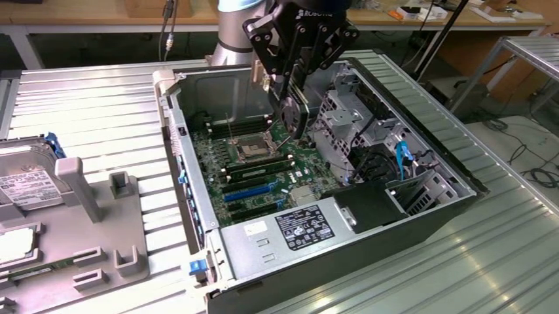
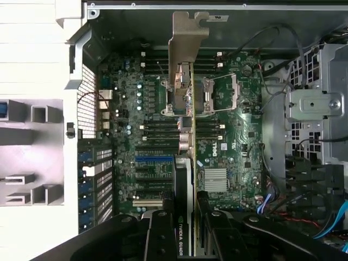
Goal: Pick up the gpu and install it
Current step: 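Insert the gpu into the slot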
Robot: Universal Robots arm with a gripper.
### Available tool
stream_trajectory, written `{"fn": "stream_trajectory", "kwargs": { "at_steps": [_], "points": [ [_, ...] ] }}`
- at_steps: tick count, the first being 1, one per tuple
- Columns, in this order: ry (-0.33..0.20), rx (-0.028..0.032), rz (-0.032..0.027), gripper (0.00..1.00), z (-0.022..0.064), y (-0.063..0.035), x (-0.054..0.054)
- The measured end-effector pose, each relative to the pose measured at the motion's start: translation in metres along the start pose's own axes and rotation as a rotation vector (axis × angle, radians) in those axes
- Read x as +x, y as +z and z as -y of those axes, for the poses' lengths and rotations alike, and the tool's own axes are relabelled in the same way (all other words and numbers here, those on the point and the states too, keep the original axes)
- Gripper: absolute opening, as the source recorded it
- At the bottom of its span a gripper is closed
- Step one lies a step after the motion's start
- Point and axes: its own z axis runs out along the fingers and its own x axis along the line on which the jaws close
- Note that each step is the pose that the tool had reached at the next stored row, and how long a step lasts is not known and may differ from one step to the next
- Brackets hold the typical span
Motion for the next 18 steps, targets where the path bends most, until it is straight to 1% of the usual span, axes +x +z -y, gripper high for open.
{"fn": "stream_trajectory", "kwargs": {
  "at_steps": [18],
  "points": [
    [-0.046,-0.0011,-0.0039,0.27,0.0,0.0,0.0]
  ]
}}
